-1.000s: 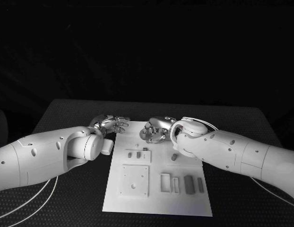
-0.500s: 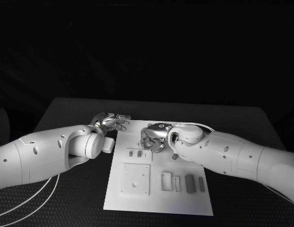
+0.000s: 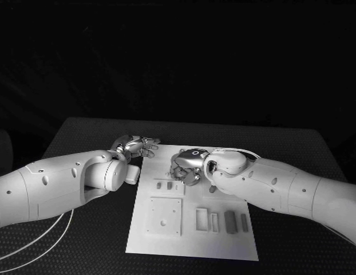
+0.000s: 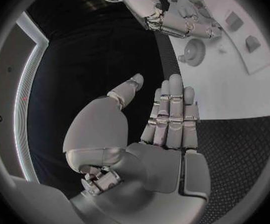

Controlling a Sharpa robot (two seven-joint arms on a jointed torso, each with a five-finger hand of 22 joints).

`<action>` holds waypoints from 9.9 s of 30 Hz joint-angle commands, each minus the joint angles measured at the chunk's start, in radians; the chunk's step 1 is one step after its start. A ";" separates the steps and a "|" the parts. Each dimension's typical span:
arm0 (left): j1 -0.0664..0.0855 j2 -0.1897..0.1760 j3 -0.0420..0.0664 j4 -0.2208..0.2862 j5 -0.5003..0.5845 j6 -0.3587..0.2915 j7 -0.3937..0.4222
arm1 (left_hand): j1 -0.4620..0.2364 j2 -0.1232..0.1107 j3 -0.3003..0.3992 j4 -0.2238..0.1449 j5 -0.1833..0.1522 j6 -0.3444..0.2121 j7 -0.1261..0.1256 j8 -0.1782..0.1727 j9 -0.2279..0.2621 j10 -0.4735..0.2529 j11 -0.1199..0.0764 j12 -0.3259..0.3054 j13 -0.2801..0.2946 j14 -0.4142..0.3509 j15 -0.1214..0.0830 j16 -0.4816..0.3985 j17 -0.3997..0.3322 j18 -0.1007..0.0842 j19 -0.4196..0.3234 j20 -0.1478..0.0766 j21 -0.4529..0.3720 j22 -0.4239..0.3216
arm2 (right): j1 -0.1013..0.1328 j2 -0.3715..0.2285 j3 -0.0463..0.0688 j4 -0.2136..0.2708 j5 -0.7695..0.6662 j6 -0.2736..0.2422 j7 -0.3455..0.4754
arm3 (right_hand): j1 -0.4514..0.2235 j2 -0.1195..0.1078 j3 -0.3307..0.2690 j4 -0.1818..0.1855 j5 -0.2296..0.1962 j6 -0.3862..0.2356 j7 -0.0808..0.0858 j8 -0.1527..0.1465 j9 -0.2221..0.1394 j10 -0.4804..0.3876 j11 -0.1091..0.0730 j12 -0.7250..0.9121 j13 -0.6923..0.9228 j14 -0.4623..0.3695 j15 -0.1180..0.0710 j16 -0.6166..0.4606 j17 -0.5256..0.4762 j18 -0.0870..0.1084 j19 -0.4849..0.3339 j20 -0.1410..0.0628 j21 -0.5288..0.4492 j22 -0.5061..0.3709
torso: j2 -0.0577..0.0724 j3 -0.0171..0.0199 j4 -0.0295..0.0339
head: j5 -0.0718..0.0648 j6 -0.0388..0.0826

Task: Assemble the parts on the task board

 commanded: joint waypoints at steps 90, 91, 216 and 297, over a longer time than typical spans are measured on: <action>0.001 -0.002 0.001 0.005 0.005 0.016 0.008 | 0.005 0.017 0.003 -0.018 -0.002 -0.021 0.011 -0.001 -0.014 -0.008 0.002 0.014 -0.011 -0.001 0.003 -0.017 0.015 -0.015 -0.006 -0.015 -0.012 0.004 | -0.005 -0.026 -0.022 -0.015 -0.026 -0.033 0.015 | 0.030 -0.038 -0.067 0.000 -0.010 -0.009 0.014 0.037 0.015 -0.001 -0.007 0.046 -0.065 -0.010 -0.022 0.061 -0.078 0.006 0.019 -0.017 0.004 0.002 | 0.000 0.0006 -0.0014 | -0.002 -0.011; 0.001 -0.002 0.001 0.005 0.005 0.016 0.008 | 0.005 0.017 0.003 -0.018 -0.002 -0.021 0.011 -0.001 -0.014 -0.008 0.002 0.014 -0.011 -0.001 0.003 -0.017 0.015 -0.015 -0.006 -0.015 -0.012 0.004 | -0.005 -0.026 -0.023 -0.015 -0.026 -0.032 0.016 | 0.030 -0.038 -0.066 0.000 -0.010 -0.008 0.015 0.037 0.015 -0.001 -0.007 0.046 -0.065 -0.010 -0.022 0.062 -0.078 0.006 0.018 -0.017 0.004 0.002 | 0.000 0.0009 -0.0015 | -0.002 -0.011; 0.001 0.011 0.001 0.010 -0.085 0.179 -0.181 | -0.010 0.010 0.001 -0.012 -0.010 0.020 -0.011 0.025 -0.042 -0.009 0.008 0.000 -0.062 -0.011 0.015 -0.090 0.039 -0.013 -0.009 -0.006 -0.037 0.016 | 0.015 -0.127 0.104 0.177 0.015 -0.232 -0.100 | -0.134 -0.012 -0.094 0.008 0.049 0.148 0.023 0.104 0.078 0.078 -0.005 0.036 -0.110 0.058 -0.045 0.058 -0.116 0.006 0.090 -0.041 0.002 -0.022 | 0.000 0.0006 -0.0011 | -0.013 0.008; 0.000 0.021 0.001 0.042 0.071 0.193 -0.083 | 0.107 0.051 -0.001 -0.091 -0.009 0.086 -0.028 0.010 -0.065 0.085 -0.014 -0.016 -0.139 0.030 0.015 -0.164 0.088 -0.015 -0.005 0.004 -0.081 0.019 | 0.016 -0.080 0.114 0.164 0.044 -0.215 -0.117 | -0.149 -0.016 -0.092 0.013 0.072 0.148 0.025 0.098 0.080 0.081 -0.003 0.032 -0.112 0.063 -0.047 0.054 -0.116 0.006 0.093 -0.042 0.001 -0.024 | 0.000 0.0008 -0.0017 | -0.013 0.013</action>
